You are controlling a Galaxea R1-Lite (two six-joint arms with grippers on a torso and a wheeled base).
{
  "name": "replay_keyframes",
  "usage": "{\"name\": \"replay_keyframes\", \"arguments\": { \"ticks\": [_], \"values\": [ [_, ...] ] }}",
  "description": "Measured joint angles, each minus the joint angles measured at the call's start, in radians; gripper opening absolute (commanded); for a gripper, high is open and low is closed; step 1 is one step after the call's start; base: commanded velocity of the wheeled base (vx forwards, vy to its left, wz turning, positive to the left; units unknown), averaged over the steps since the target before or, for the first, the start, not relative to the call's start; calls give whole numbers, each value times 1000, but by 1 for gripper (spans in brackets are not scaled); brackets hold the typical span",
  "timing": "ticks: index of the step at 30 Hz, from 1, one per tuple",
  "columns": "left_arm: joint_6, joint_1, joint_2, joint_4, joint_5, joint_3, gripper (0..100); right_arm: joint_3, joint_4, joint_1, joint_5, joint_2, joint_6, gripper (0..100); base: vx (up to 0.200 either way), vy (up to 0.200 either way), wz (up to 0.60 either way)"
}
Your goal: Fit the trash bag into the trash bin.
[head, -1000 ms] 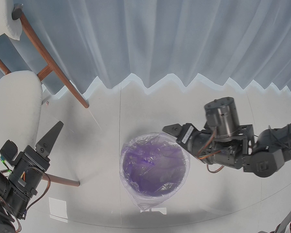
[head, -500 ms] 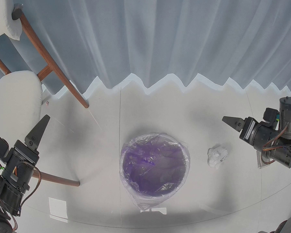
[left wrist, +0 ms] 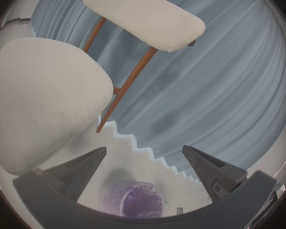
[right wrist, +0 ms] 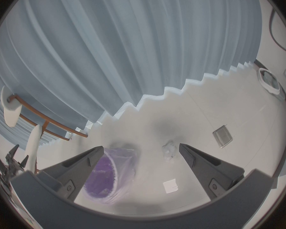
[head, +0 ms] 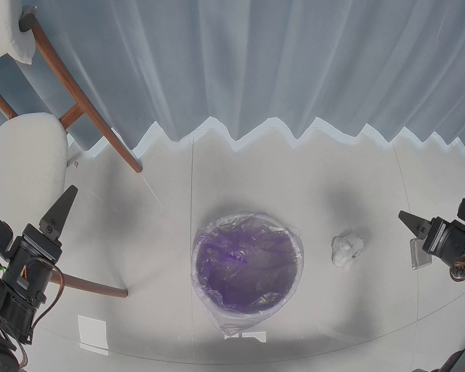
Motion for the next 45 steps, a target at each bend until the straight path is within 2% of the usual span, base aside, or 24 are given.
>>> {"name": "replay_keyframes", "arguments": {
  "ticks": [5, 16, 21, 27, 31, 35, 39, 45],
  "values": [
    [10, -11, -5, 74, 1, 0, 100, 74, -11, -51, 1, -79, -57, 100, 0, 0, 0],
    [65, -18, -59, 159, 11, 0, 100, 126, -7, -68, 9, -77, -66, 100, 0, 0, 0],
    [104, -19, -72, 188, 11, 0, 100, 97, -12, -20, 57, -3, -96, 100, 0, 0, 0],
    [116, -28, -76, 194, 9, 0, 100, 54, -16, 41, 79, 117, -126, 100, 0, 0, 0],
    [114, -33, -76, 196, 9, 0, 100, 11, -18, 91, 87, 226, -117, 100, 0, 0, 0],
    [111, -34, -77, 196, 9, 0, 100, -50, -19, 150, 89, 352, -10, 100, 0, 0, 0],
    [110, -33, -77, 197, 9, 0, 100, -121, -17, 225, 78, 475, 214, 100, 0, 0, 0],
    [109, -24, -77, 197, 11, 0, 100, -227, -15, 335, 47, 662, 470, 100, 0, 0, 0]
  ]
}}
